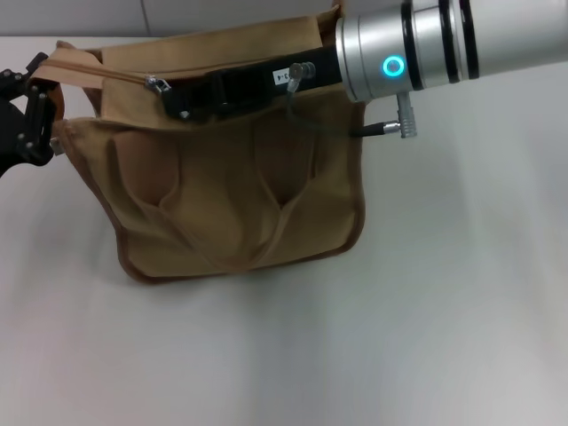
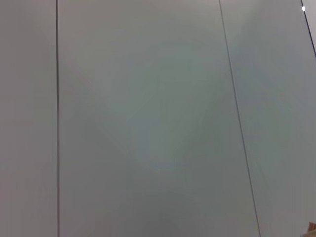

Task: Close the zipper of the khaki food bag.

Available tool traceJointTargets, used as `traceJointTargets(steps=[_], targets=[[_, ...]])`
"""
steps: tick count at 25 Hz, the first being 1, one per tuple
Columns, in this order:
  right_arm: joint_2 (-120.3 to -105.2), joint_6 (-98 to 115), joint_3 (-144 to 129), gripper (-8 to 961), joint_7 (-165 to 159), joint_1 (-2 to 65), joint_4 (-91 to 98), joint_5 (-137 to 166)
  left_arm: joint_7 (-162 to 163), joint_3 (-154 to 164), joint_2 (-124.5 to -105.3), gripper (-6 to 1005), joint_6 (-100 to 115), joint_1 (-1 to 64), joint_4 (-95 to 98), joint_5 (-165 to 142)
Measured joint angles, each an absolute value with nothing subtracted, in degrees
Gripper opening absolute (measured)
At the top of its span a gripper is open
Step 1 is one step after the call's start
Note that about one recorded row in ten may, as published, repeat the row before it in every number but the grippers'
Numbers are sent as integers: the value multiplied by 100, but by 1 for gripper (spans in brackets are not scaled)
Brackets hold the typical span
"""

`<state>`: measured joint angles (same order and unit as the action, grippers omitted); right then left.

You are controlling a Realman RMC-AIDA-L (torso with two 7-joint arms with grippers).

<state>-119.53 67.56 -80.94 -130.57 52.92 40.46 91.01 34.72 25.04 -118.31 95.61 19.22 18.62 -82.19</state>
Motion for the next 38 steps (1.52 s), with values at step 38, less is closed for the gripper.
traceJointTargets(steps=[38], targets=[[-11918,7013,-7695,24,-13067,4285,5098,9472,3515,2505,-11822,18,9464,1942,1864,-8215]])
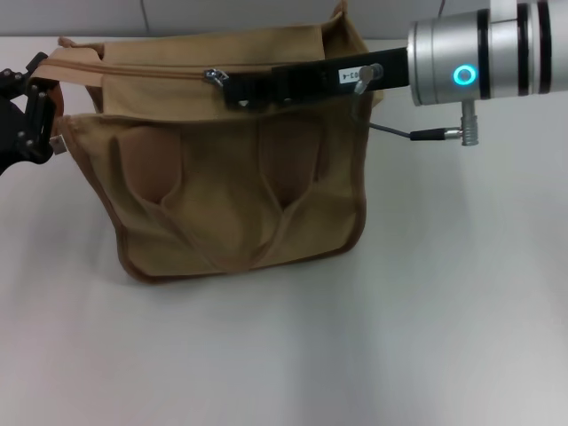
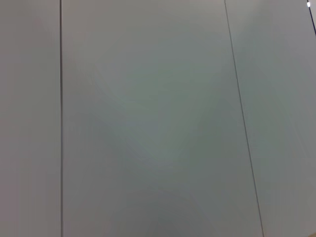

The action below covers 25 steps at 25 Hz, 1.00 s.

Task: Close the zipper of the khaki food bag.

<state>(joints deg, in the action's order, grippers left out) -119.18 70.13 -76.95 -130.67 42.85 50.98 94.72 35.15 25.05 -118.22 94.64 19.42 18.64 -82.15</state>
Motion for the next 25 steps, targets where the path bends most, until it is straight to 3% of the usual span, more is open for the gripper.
traceJointTargets(steps=[25], targets=[[-11909,7447,-6962,30,-13135,3877,5438,9897,3519,2496,-11821,17,9329,1979,1886,-8182]])
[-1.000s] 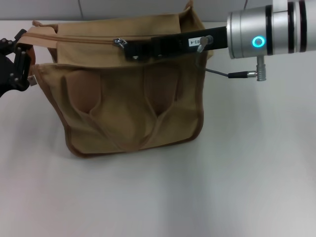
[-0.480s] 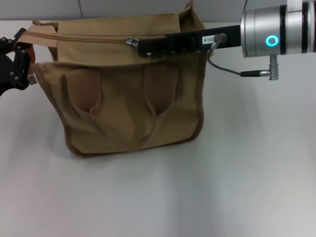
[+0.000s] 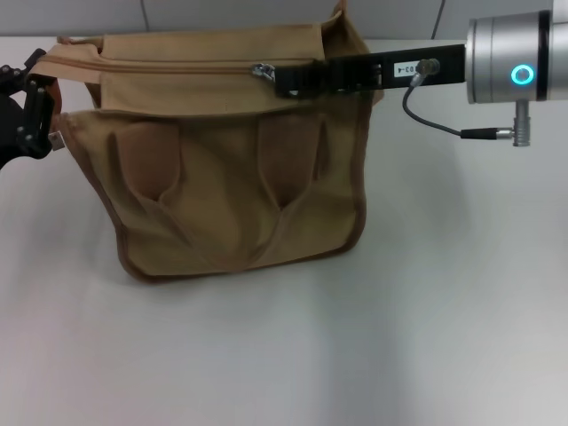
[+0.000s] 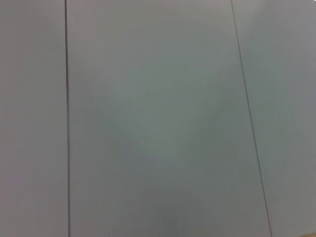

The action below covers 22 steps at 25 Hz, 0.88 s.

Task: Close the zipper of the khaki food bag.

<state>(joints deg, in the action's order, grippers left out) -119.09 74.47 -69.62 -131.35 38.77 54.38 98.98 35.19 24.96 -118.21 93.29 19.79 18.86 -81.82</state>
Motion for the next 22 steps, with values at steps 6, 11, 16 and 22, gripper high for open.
traceJointTargets(steps=[6,11,16,22], targets=[[-11916,7566,-6764,31,-13172,3719,5597,10085,3526,2495,-11821,17,9314,2014,1870,-8182],[-11918,7677,-6621,32,-13173,3606,5699,10091,3533,2496,-11821,17,9306,2022,1863,-8182],[-11918,7740,-6501,34,-13173,3509,5769,10101,3533,2495,-11821,18,9292,2029,1863,-8182],[-11912,7914,-6202,35,-13159,3403,5795,10220,3534,2496,-11821,18,9280,2031,1863,-8183]])
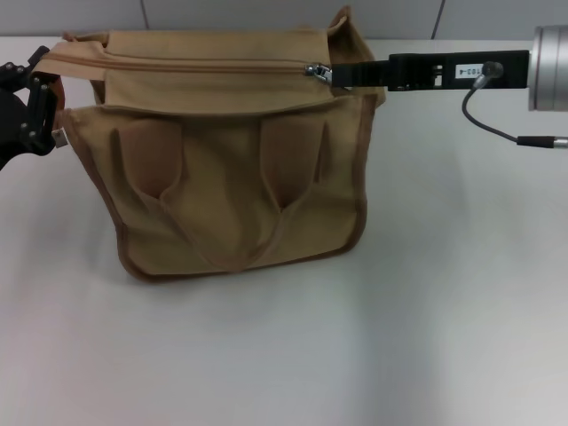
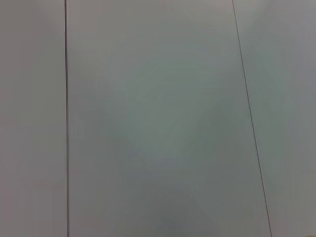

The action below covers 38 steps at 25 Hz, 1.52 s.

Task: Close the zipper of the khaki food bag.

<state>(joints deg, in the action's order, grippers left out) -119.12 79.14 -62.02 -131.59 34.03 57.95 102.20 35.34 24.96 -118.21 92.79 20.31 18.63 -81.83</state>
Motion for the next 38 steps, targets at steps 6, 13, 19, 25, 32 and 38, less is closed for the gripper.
traceJointTargets(steps=[6,13,19,25,32,38], targets=[[-11910,7959,-6174,37,-13144,3391,5796,10225,3541,2497,-11821,18,9247,2030,1863,-8184],[-11909,8106,-6014,38,-13147,3423,5729,10193,3542,2505,-11821,17,9268,2030,1868,-8181],[-11909,8143,-5875,89,-13117,3403,5687,10072,3542,2511,-11821,17,9280,2030,1870,-8181],[-11909,8181,-5870,188,-13055,3392,5671,10022,3542,2529,-11821,18,9288,2030,1872,-8181],[-11909,8183,-5871,458,-13053,3392,5669,10015,3542,2538,-11821,18,9299,2030,1874,-8182],[-11909,8193,-5864,740,-13030,3392,5656,9972,3542,2542,-11821,18,9299,2030,1869,-8183]])
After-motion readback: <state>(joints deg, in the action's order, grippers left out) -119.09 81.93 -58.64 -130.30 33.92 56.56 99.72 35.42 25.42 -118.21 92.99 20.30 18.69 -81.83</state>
